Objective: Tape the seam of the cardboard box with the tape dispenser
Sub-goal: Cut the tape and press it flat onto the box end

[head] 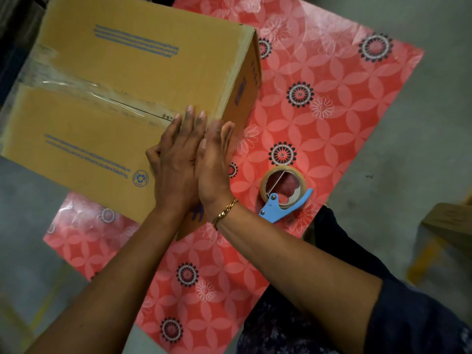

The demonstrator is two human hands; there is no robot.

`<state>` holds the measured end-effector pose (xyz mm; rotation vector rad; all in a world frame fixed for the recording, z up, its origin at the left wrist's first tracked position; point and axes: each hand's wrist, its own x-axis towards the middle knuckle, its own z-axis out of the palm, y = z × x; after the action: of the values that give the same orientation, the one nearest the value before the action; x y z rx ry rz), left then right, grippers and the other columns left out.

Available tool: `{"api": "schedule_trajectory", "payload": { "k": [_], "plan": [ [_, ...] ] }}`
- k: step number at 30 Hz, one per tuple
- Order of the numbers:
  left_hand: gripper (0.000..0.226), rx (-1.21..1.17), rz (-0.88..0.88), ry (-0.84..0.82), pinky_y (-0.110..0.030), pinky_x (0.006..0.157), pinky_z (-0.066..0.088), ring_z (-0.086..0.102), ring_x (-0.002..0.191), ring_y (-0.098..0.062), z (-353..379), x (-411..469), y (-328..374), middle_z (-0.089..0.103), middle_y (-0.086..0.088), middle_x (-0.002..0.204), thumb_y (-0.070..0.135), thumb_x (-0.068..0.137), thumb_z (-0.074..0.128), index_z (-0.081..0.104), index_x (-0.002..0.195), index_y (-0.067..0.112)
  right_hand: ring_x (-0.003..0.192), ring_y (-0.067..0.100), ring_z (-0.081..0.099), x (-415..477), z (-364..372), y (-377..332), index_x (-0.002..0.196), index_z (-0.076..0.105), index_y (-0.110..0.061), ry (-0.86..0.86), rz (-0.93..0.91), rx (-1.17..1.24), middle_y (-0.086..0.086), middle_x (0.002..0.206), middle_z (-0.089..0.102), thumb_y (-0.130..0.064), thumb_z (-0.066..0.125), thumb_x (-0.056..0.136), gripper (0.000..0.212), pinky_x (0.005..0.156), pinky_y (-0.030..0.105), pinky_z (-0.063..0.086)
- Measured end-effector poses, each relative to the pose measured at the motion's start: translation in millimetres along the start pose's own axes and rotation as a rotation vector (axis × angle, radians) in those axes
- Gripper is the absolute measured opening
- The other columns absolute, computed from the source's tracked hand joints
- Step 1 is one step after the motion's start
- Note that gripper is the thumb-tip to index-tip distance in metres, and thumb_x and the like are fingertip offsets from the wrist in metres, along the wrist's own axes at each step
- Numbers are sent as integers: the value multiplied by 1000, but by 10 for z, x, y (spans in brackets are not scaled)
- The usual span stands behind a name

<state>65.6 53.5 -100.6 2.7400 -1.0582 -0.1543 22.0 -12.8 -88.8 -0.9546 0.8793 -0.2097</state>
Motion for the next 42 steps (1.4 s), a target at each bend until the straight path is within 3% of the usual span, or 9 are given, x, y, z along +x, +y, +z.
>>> {"api": "schedule_trajectory", "payload": {
  "k": [4,7,13,17,23,31,39,42],
  "plan": [
    [50,-47,-51,63,-35,92,21,28,151,-11,0,63,38,30,10,165,42,104,37,40,153,34,151,1,-8,229,34,-105,159,2,-17,59,49,22,-7,168,-7,-67,21,95,84,126,37,1],
    [52,-68,-74,72,-38,95,25,29,151,-11,-4,113,33,33,9,164,45,103,31,42,153,33,151,1,-8,303,52,-96,159,2,-18,47,30,-15,-8,168,-7,-69,20,93,85,126,38,-2],
    [52,-53,-112,81,-26,94,15,29,150,-9,9,116,80,34,10,164,40,100,35,44,151,34,151,3,-12,570,3,5,159,0,-17,83,24,-79,-6,168,-8,-72,16,90,89,125,40,-6],
    [52,-51,-127,75,-27,96,16,27,151,-7,10,129,87,32,11,164,38,101,35,43,152,35,153,4,-9,641,34,61,159,4,-19,143,9,-119,-6,168,-3,-69,14,93,84,125,39,-6],
    [52,-50,-122,62,-42,104,26,26,151,-7,-11,110,107,31,12,165,40,101,34,42,152,36,155,16,-3,772,-89,57,159,4,-15,201,159,-158,1,169,0,-68,12,96,83,125,41,-4],
    [56,-77,-110,80,-38,98,24,28,151,-9,-4,103,84,33,10,164,33,96,36,43,152,34,155,17,5,888,111,-81,158,14,-9,237,257,-45,4,169,10,-72,18,94,90,124,43,3],
    [50,-69,-118,88,-31,97,19,28,151,-8,13,115,76,34,10,164,35,102,39,44,151,32,154,6,-3,1018,31,104,159,12,-24,241,30,-110,-7,169,2,-69,15,94,79,125,39,-4],
    [49,-60,-120,86,-29,96,18,28,151,-9,21,125,76,33,9,164,33,103,40,44,152,31,154,8,-1,1061,20,175,160,10,-22,251,-12,-79,-5,169,4,-63,16,98,75,125,41,-2]
  ]
}}
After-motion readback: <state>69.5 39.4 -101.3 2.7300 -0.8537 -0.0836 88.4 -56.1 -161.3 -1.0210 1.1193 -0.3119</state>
